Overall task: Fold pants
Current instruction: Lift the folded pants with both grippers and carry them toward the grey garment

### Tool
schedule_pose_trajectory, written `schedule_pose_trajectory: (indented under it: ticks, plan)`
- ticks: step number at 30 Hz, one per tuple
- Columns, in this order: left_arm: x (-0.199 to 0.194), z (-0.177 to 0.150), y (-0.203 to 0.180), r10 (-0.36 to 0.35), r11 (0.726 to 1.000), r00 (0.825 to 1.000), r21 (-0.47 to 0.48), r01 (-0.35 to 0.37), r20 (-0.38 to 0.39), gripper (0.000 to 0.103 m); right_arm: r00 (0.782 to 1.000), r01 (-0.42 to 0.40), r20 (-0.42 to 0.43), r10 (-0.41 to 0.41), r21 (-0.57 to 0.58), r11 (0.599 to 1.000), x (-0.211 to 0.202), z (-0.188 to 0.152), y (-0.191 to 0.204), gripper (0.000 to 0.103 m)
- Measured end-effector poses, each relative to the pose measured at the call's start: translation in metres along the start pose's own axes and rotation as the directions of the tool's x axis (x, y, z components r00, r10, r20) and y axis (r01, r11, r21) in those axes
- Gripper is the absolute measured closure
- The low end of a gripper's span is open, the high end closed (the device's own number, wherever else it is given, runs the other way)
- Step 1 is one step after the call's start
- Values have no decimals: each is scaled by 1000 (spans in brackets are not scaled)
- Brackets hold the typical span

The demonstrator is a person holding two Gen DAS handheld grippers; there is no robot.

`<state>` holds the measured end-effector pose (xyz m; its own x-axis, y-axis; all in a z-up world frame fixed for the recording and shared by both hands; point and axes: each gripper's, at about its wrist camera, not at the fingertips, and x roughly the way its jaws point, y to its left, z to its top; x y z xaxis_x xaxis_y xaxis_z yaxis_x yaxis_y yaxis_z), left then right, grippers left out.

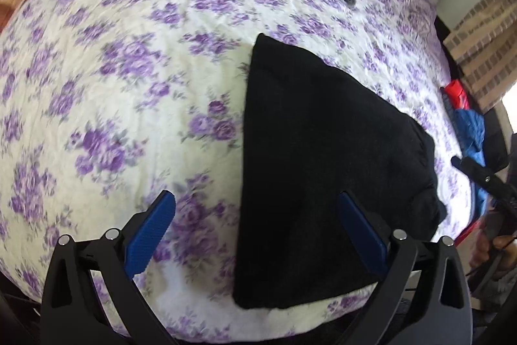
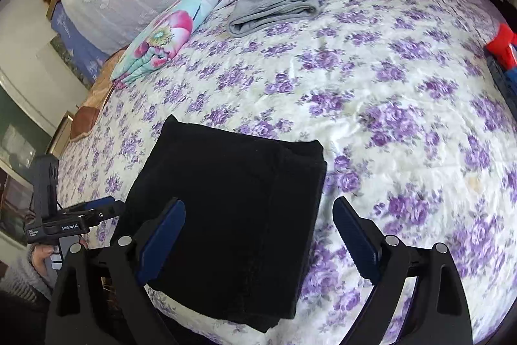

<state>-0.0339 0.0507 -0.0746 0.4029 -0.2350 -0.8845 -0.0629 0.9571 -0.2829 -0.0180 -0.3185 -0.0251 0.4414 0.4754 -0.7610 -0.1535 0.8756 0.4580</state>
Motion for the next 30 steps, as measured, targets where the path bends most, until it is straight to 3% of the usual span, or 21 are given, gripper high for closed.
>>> schedule_pose_trajectory:
  ticks: [5,8,12,17,23,27,30]
  plan:
    - [-5,-12,19,-141,990,990,-33,140,-17,5,992,-123,50,114,245,962,-13,-19,-43,10]
    - [0,-15,17,-199,980,979,-13,199,-36,5,988,-152,82,133,314,937,-18,-28,-56,10]
    - [14,-10,11,-265,964,962,-19,264,-71,5,982,-187,75,172,326,927,-10,-29,-64,10]
    - [39,-1,-2,-300,954,946,-41,297,-125,5,974,-221,27,224,302,927,23,-14,-72,11]
    - [59,2,-6,-321,947,931,-57,315,-177,5,954,-277,-40,299,273,921,66,1,-76,27]
    - [58,-2,-11,-347,938,918,-44,345,-193,5,928,-342,-58,367,252,905,79,9,-68,40]
    - [57,-6,-15,-378,924,901,-33,380,-213,5,922,-355,-69,380,236,904,85,9,-60,41]
